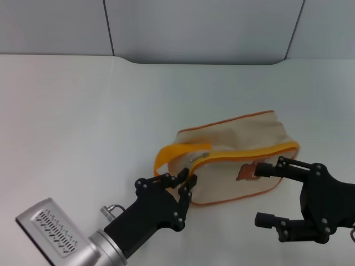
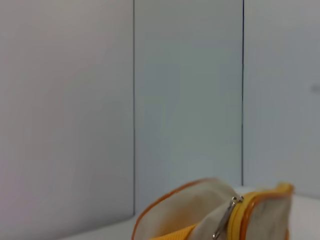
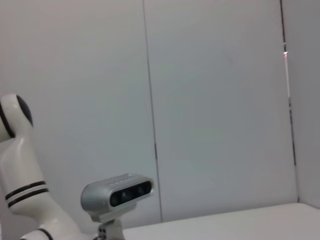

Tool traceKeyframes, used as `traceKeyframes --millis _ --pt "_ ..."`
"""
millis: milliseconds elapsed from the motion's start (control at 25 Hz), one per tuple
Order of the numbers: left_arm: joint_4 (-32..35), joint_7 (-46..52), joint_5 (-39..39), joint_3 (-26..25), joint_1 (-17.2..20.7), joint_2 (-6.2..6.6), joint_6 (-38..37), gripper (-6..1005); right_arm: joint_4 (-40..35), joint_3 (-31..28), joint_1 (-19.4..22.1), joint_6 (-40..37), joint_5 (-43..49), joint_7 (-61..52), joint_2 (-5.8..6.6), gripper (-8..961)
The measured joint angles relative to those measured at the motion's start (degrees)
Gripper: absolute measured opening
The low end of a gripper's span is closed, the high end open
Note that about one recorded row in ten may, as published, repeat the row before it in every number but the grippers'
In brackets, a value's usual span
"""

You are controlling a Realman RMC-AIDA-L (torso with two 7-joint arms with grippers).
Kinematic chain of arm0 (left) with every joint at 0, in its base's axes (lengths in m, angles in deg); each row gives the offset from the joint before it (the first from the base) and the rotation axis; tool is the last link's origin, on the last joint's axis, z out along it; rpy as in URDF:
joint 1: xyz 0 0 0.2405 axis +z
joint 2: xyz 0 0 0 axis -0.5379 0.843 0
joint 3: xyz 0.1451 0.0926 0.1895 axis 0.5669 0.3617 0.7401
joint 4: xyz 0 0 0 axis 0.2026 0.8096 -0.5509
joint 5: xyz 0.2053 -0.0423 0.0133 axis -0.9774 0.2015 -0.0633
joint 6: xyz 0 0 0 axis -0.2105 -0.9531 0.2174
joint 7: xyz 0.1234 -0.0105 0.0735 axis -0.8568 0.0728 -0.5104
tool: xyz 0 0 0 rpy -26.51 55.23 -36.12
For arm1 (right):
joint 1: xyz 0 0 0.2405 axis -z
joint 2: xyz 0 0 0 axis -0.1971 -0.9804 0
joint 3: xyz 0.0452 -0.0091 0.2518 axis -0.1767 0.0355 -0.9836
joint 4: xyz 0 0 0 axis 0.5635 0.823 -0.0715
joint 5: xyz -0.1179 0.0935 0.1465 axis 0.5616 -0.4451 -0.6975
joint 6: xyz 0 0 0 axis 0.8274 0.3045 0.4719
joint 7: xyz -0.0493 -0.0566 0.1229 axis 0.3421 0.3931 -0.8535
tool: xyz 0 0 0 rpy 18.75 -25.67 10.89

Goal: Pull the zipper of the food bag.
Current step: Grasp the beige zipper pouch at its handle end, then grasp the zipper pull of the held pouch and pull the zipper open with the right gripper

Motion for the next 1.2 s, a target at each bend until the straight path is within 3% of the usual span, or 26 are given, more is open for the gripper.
traceKeyframes --millis 240,440,640,880,1200 --pt "0.9 -0.5 0.3 -0.7 0.6 0.06 -4.4 117 0.0 0.0 2.1 0.0 -5.8 0.7 0.0 830" --pt "4.1 -0.6 0.0 -1.6 -0.2 0.23 -10.8 110 1.0 -1.2 5.8 2.8 -18.2 3.0 -0.06 831" --pt "8.7 -0.7 -0.1 -2.2 -3.5 0.4 -16.8 105 12.0 -7.5 8.3 7.0 -31.4 15.2 -0.34 832" --pt "12.2 -2.6 -0.1 -2.0 -6.8 0.47 -21.0 101 18.8 -8.3 7.2 9.4 -32.7 25.2 -0.43 831" --pt "14.8 -4.3 -0.1 -2.2 -9.7 0.53 -22.2 87 26.3 -5.7 2.3 19.7 -30.4 36.7 -0.53 831"
